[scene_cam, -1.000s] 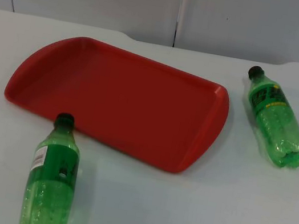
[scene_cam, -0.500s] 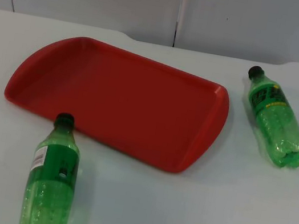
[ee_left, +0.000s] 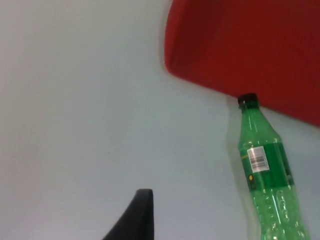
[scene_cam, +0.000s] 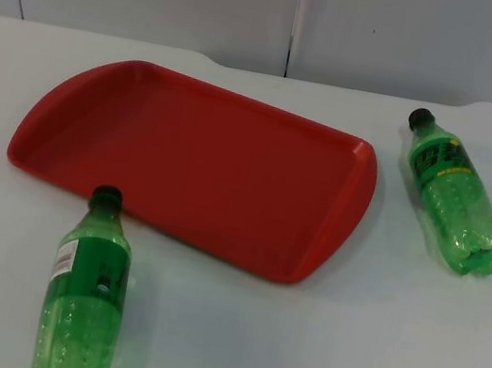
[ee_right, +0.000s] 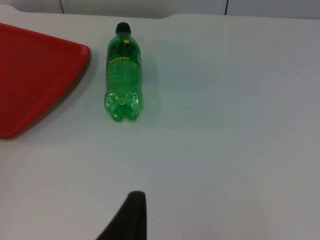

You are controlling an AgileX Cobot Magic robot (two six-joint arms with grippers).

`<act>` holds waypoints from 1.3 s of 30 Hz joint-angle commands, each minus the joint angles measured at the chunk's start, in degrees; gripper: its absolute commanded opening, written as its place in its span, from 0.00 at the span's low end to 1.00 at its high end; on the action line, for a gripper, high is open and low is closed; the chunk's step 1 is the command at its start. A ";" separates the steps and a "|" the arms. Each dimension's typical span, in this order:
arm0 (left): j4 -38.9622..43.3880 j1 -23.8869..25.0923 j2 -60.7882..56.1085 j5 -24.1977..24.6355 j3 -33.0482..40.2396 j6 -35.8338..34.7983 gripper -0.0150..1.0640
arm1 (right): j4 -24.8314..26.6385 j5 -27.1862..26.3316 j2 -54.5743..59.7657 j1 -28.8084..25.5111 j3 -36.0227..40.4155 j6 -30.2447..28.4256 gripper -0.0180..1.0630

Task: Place the bottle upright on the tray.

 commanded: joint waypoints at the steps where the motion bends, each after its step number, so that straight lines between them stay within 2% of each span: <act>1: -0.64 0.24 1.93 0.25 -0.41 0.60 0.99 | -0.31 -0.28 -0.19 -0.47 0.11 0.25 0.98; 8: -0.59 0.24 10.02 0.83 -0.41 0.60 0.99 | -0.31 -0.28 -0.19 -0.47 0.11 0.25 0.98; 20: -5.34 -0.03 14.16 1.10 -0.41 0.00 0.99 | -0.31 -0.28 -0.19 -0.47 0.11 0.25 0.98; 25: -5.37 -3.97 15.42 0.87 -0.41 -1.34 0.99 | -0.31 -0.28 -0.19 -0.47 0.11 0.25 0.98; 30: 2.07 -12.76 19.24 -1.22 -0.41 -9.72 0.99 | -0.31 -0.28 -0.19 -0.47 0.11 0.25 0.98; 31: 2.07 -12.76 19.24 -1.22 -0.41 -9.72 0.99 | -0.31 -0.28 -0.19 -0.47 0.11 0.25 0.98; 34: 5.91 -17.39 22.00 -2.98 -0.41 -14.28 0.99 | -0.31 -0.28 -0.19 -0.47 0.11 0.25 0.98; 39: 5.67 -21.19 25.83 -7.13 -0.41 -18.55 0.99 | -0.31 -0.28 -0.19 -0.47 0.11 0.25 0.98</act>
